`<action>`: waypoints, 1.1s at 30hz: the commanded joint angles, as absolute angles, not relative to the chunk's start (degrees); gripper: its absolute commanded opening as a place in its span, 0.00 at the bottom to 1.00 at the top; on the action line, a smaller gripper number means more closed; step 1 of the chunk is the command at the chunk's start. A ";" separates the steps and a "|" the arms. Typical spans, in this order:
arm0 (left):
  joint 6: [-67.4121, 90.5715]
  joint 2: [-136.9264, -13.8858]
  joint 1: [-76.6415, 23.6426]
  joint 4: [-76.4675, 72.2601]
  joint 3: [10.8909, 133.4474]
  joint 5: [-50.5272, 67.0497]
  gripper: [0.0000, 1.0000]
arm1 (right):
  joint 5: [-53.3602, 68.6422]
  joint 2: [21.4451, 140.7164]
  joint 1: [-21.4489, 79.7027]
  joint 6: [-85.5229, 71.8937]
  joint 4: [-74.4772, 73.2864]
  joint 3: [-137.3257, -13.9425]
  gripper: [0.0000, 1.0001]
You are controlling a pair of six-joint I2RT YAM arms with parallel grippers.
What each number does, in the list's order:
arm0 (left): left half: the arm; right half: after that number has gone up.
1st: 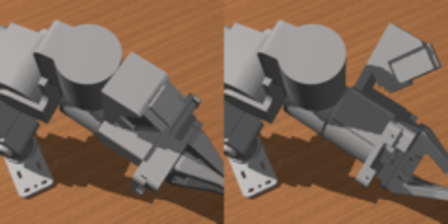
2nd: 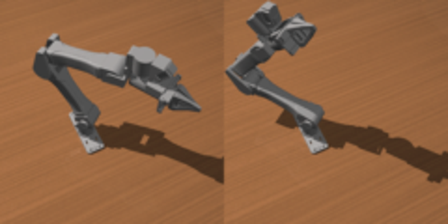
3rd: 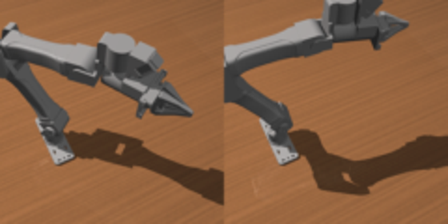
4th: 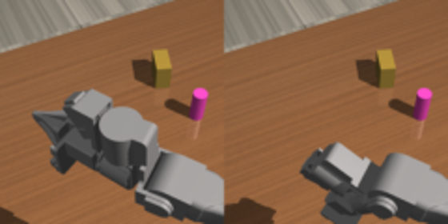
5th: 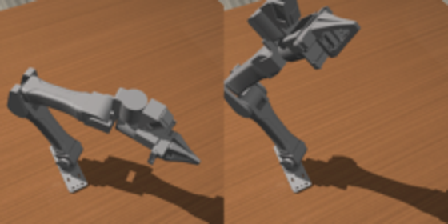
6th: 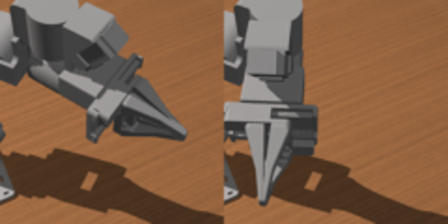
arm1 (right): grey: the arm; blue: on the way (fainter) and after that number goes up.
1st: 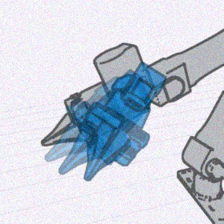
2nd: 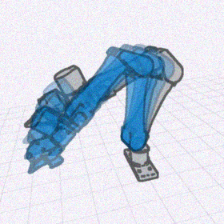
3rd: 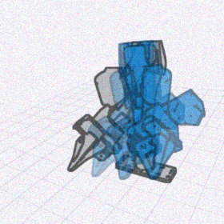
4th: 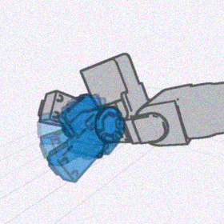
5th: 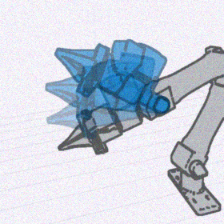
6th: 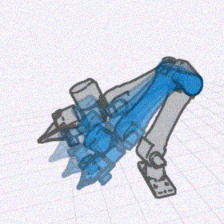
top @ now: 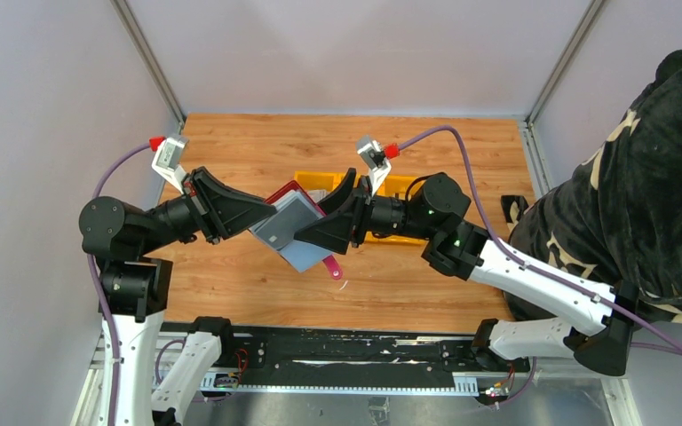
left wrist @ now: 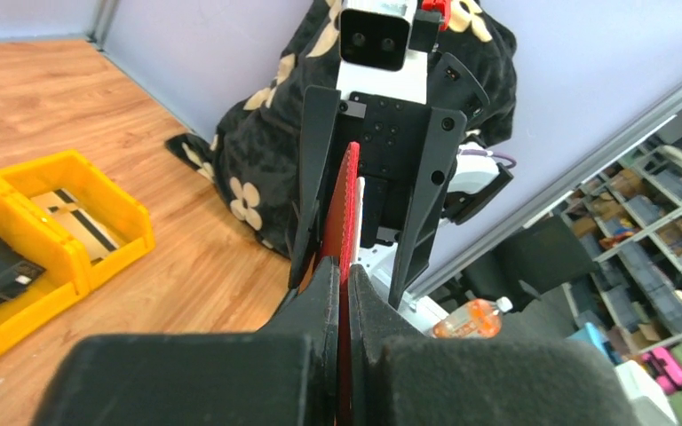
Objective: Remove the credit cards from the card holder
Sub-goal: Remove the credit card from the card holder.
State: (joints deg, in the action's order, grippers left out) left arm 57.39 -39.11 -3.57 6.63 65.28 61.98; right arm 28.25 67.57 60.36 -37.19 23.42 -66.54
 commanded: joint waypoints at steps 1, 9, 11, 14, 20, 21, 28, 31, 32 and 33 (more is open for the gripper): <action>49.80 -38.82 -3.69 12.12 69.72 60.05 0.00 | 29.81 65.80 59.93 -39.68 23.51 -64.40 0.56; 36.06 -37.35 -3.69 22.20 73.24 54.15 0.00 | 30.35 66.62 58.80 -46.32 26.46 -62.88 0.54; 36.10 -36.70 -3.69 21.42 72.46 53.91 0.00 | 30.38 67.38 58.80 -47.10 25.92 -63.64 0.48; 36.50 -36.20 -3.69 20.56 71.68 53.96 0.00 | 28.17 68.29 58.50 -48.05 22.53 -65.26 0.29; 32.57 -34.61 -3.69 20.57 69.91 52.60 0.00 | 25.38 70.31 58.37 -50.25 18.84 -68.65 0.09; 31.56 -34.10 -3.69 20.61 69.22 52.23 0.00 | 25.64 70.75 58.36 -50.35 19.11 -69.05 0.08; 34.88 -33.11 -3.69 16.56 66.45 54.01 0.00 | 25.70 71.37 58.36 -50.30 20.08 -69.47 0.00; 40.17 -33.56 -3.69 12.54 65.10 55.61 0.00 | 25.27 71.37 58.36 -50.19 20.13 -69.48 0.00; 40.88 -33.62 -3.69 12.17 64.99 55.75 0.00 | 25.23 71.32 58.36 -50.06 20.17 -69.47 0.00; 41.17 -33.66 -3.69 12.06 65.09 55.62 0.00 | 25.18 71.28 58.36 -50.01 20.21 -69.39 0.00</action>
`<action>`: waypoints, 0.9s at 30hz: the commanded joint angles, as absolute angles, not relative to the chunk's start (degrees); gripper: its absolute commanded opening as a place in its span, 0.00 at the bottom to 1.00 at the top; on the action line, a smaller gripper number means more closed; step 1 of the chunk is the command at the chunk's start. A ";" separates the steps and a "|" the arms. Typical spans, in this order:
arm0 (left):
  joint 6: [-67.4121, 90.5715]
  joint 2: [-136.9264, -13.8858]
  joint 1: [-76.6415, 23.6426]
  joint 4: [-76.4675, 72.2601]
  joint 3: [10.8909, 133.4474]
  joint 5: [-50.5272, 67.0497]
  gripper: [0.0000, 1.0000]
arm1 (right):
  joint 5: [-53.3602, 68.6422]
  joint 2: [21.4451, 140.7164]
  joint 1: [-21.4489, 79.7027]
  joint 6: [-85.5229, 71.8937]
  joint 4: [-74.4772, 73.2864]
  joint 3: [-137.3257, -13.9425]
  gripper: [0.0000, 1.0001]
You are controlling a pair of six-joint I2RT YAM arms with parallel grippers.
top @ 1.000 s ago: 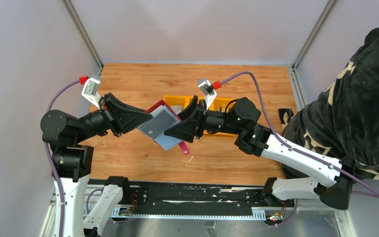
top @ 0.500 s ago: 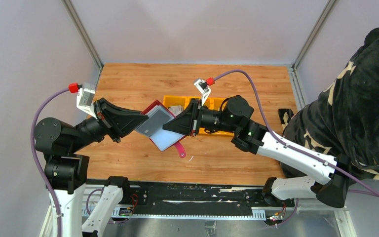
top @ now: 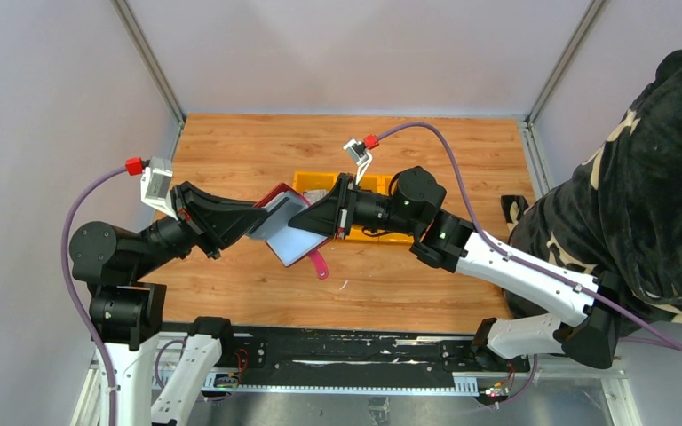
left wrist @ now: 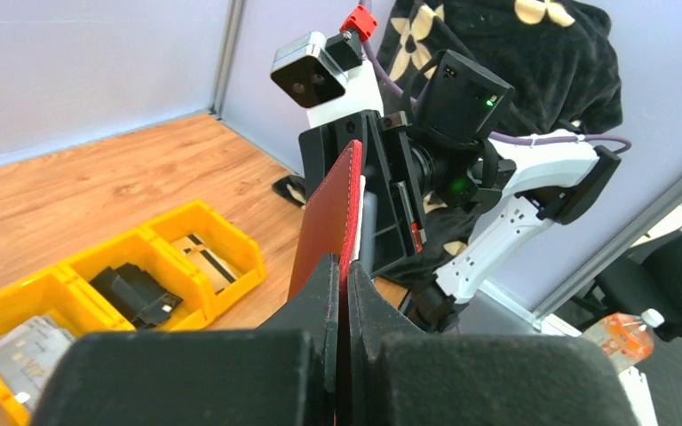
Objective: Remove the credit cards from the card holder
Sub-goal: Remove the credit card from the card holder.
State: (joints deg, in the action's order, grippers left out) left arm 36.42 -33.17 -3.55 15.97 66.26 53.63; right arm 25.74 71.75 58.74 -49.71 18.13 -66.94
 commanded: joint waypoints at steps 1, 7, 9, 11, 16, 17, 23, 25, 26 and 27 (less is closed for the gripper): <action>41.21 -33.66 -3.71 12.02 65.18 55.61 0.00 | 25.08 71.21 58.37 -50.02 20.28 -69.35 0.00; 43.92 -33.57 -3.69 10.53 64.80 56.03 0.00 | 25.09 70.53 58.36 -49.58 21.03 -68.91 0.00; 41.82 -33.30 -3.69 12.78 65.18 54.94 0.00 | 24.97 70.18 58.36 -49.65 21.08 -68.88 0.00; 35.12 -33.10 -3.71 19.47 67.22 50.92 0.00 | 25.11 69.78 58.36 -49.66 21.26 -68.83 0.00; 20.87 -31.78 -3.74 28.99 69.78 35.97 0.01 | 25.72 68.67 58.36 -49.40 22.52 -68.05 0.00; 20.37 -31.66 -3.70 29.13 69.74 35.44 0.03 | 26.06 68.58 58.36 -49.44 23.02 -67.96 0.00; 28.99 -32.70 -3.69 22.95 67.22 50.38 0.50 | 28.03 68.55 58.38 -49.41 24.44 -67.76 0.00; 31.83 -33.36 -3.71 20.89 66.44 54.71 0.61 | 29.19 68.41 58.34 -49.39 25.70 -67.47 0.00; 33.09 -33.73 -3.71 20.02 66.09 56.73 0.65 | 29.69 68.38 58.36 -49.47 26.09 -67.42 0.00; 34.90 -34.19 -3.70 19.17 65.71 58.65 0.68 | 30.22 68.38 58.36 -49.40 26.17 -67.52 0.00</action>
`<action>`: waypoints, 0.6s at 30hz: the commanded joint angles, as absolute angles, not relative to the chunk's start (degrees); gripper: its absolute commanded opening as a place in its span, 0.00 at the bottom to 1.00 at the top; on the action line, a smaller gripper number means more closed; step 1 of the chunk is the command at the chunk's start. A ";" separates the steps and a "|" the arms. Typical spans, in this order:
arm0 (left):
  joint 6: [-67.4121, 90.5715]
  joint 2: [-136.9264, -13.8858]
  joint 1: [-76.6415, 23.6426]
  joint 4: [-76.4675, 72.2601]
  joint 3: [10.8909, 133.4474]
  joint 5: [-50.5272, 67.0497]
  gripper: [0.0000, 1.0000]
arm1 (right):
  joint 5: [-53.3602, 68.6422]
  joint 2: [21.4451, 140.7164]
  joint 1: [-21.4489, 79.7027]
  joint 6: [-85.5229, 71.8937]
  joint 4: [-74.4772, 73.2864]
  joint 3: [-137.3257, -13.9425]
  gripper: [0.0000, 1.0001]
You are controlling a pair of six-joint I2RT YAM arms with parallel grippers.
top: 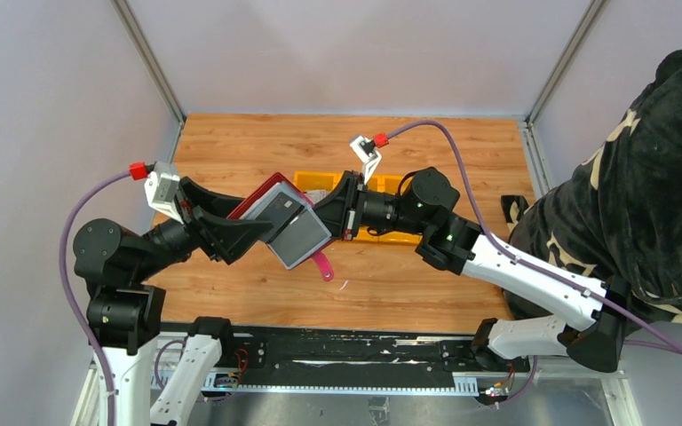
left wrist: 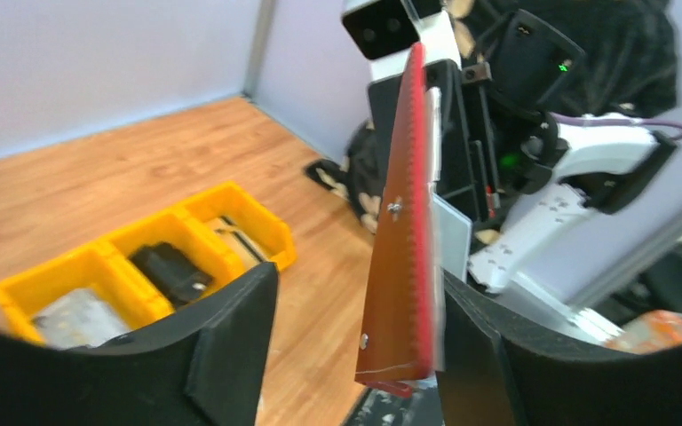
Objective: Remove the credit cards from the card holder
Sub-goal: Remove the credit card from the card holder.
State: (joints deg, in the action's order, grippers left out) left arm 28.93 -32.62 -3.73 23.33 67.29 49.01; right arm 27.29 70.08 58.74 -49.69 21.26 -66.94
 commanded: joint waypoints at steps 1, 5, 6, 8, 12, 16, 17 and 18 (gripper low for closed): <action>36.21 -34.46 -3.69 18.14 65.29 60.34 0.69 | 30.89 68.38 58.34 -49.20 26.27 -67.65 0.00; 38.36 -35.13 -3.69 16.23 64.91 62.95 0.66 | 33.31 68.38 58.36 -48.49 25.75 -68.35 0.00; 38.69 -35.01 -3.69 15.76 65.04 63.13 0.63 | 33.90 68.44 58.36 -48.04 25.26 -68.54 0.00; 38.85 -35.03 -3.71 15.17 65.51 63.32 0.57 | 35.09 68.55 58.36 -47.13 24.29 -69.17 0.00; 38.85 -35.33 -3.69 15.06 66.40 62.11 0.32 | 37.32 68.58 58.36 -45.45 23.08 -69.78 0.00; 40.16 -35.57 -3.74 14.55 67.32 62.01 0.17 | 38.14 67.44 58.09 -42.82 20.63 -69.12 0.14; 40.74 -35.52 -3.71 14.17 67.40 62.11 0.14 | 38.39 67.08 57.74 -42.40 20.05 -68.79 0.21; 41.38 -35.57 -3.69 13.47 67.48 62.26 0.12 | 38.67 66.44 57.41 -41.85 19.32 -68.47 0.26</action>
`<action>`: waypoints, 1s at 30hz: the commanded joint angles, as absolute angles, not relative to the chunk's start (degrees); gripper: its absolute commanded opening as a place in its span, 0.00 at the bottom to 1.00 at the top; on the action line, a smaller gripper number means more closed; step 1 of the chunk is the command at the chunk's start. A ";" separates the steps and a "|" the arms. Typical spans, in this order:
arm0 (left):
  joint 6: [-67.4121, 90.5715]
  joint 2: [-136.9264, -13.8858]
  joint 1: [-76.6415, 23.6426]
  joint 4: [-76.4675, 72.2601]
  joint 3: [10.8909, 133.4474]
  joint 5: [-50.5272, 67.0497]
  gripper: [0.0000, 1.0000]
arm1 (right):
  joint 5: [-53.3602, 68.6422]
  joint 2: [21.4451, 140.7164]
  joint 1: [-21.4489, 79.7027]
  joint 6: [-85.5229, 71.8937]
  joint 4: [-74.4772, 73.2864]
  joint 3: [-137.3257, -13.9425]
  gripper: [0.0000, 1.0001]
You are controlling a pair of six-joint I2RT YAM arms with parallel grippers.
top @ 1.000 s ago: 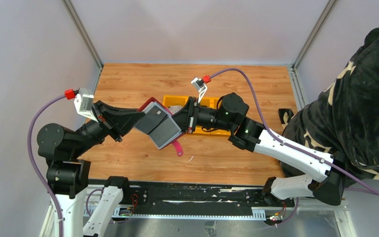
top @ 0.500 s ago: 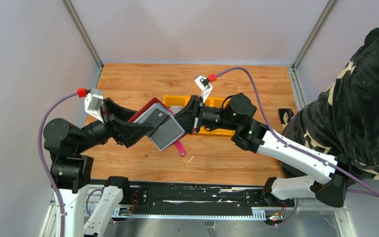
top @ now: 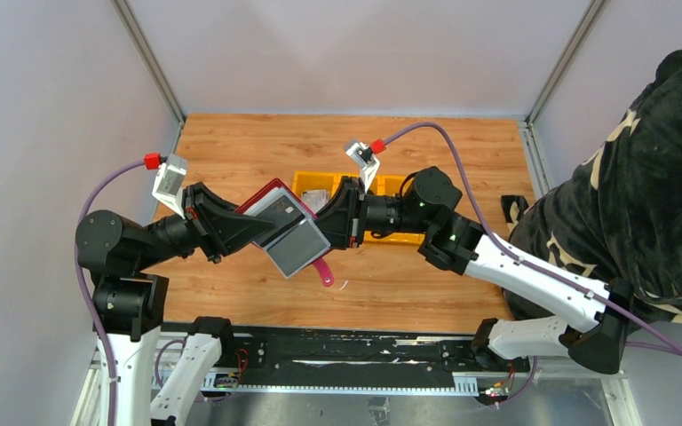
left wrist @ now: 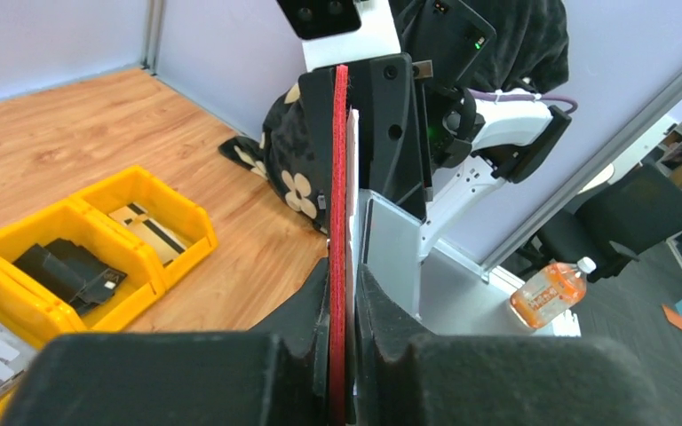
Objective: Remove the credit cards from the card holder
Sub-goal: Remove the credit card from the card holder.
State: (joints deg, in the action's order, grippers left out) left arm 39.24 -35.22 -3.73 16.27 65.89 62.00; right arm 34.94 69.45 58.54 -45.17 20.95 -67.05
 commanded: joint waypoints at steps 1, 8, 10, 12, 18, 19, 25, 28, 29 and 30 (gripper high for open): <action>41.92 -35.63 -3.69 13.26 67.57 62.49 0.09 | 38.83 65.81 57.18 -41.16 18.34 -68.20 0.31; 43.71 -35.23 -3.69 11.32 67.25 62.25 0.02 | 37.07 60.36 55.54 -35.20 11.08 -67.22 0.55; 43.86 -35.24 -3.69 11.19 67.56 61.87 0.01 | 36.41 58.72 53.83 -34.03 8.80 -67.64 0.59; 43.86 -34.97 -3.70 11.08 67.65 61.26 0.01 | 34.88 56.51 52.20 -33.52 8.04 -67.85 0.64; 44.93 -34.65 -3.74 9.95 67.07 60.87 0.00 | 35.39 55.89 51.98 -32.60 9.91 -70.23 0.73; 45.65 -34.48 -3.70 8.97 66.68 60.95 0.00 | 36.38 56.78 52.00 -33.17 11.19 -70.49 0.74; 49.80 -34.24 -3.69 4.88 65.55 60.99 0.01 | 39.06 62.91 53.31 -32.64 15.58 -71.58 0.78; 53.31 -33.60 -3.69 0.69 63.48 60.82 0.01 | 40.26 65.30 53.69 -33.59 19.49 -71.36 0.78; 54.49 -33.35 -3.74 0.37 62.67 60.59 0.01 | 41.11 66.25 53.77 -34.37 20.93 -71.55 0.78; 55.39 -32.95 -3.74 -1.72 61.68 60.20 0.01 | 42.38 67.15 53.83 -35.42 22.57 -71.60 0.78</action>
